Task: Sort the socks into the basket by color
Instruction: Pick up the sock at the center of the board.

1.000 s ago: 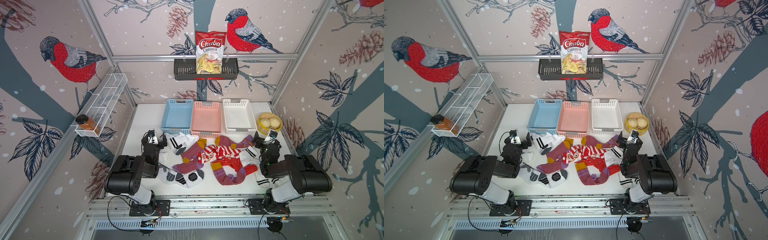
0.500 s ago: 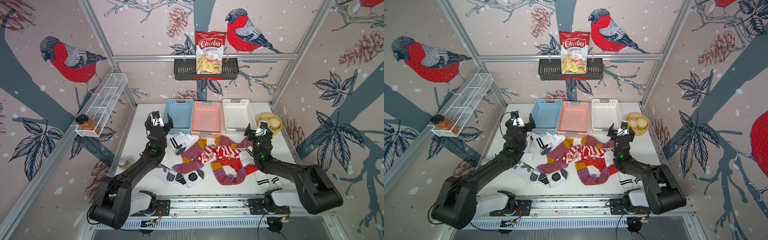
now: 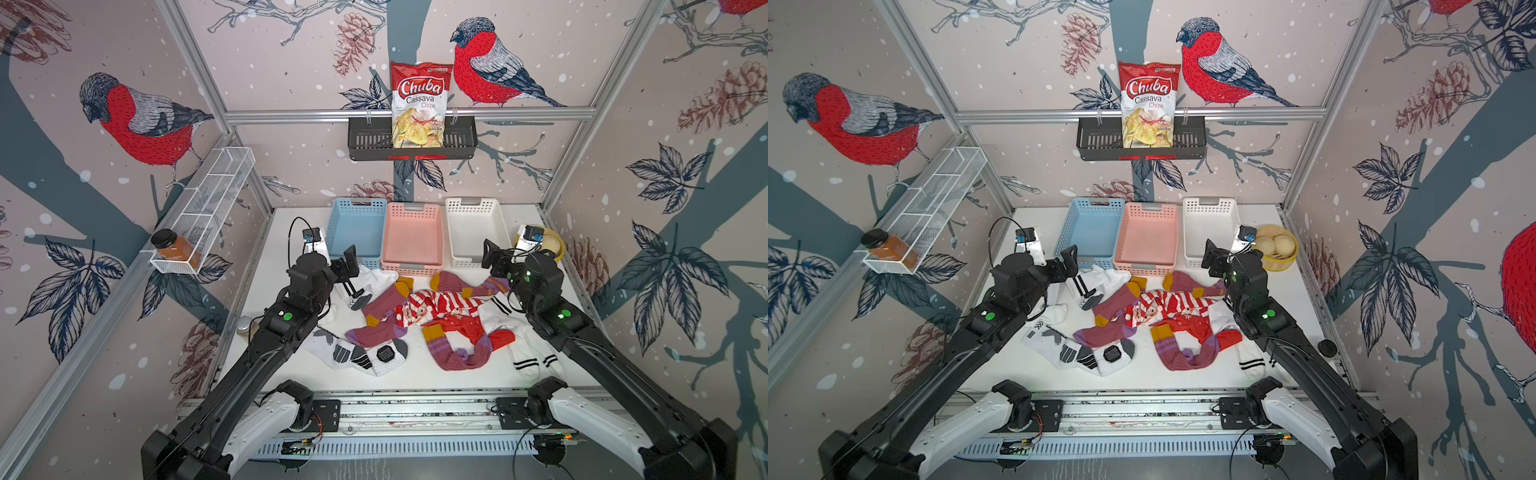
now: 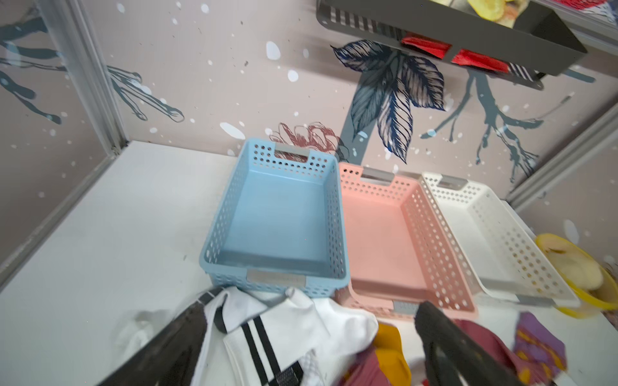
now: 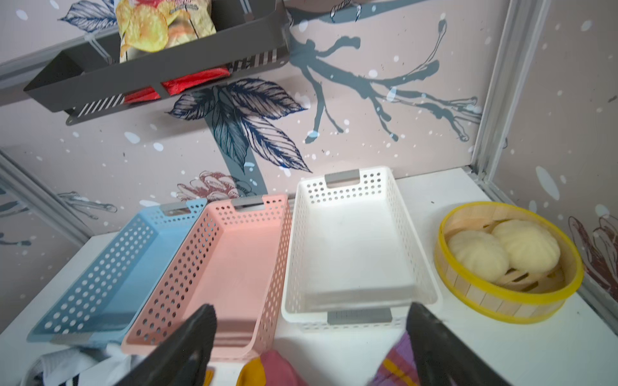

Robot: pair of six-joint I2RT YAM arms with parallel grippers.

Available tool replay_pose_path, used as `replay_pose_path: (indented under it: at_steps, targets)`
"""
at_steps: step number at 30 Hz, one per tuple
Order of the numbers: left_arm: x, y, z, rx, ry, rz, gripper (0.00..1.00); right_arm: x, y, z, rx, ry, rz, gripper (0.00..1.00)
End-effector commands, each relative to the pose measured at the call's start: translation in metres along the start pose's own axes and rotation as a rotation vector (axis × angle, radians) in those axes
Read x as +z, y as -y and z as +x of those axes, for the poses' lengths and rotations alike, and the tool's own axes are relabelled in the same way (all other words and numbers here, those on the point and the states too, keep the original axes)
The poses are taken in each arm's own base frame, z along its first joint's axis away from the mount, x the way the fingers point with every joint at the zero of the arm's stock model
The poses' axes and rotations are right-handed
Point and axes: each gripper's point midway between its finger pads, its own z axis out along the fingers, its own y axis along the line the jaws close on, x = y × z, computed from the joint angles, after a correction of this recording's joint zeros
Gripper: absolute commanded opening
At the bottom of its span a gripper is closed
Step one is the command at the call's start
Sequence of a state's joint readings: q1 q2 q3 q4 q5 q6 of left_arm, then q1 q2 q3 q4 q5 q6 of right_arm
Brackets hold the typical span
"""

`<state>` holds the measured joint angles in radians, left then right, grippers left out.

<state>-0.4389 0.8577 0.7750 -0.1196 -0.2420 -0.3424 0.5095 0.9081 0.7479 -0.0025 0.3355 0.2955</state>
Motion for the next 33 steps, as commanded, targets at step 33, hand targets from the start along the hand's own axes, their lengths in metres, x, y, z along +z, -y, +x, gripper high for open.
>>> replay_pose_path:
  at_steps: [33]
  targets:
    - [0.0, 0.031, 0.071, 0.094, -0.054, 0.107, 0.98, 0.035, -0.143, 0.215, -0.153, -0.646, -0.257, 0.82]
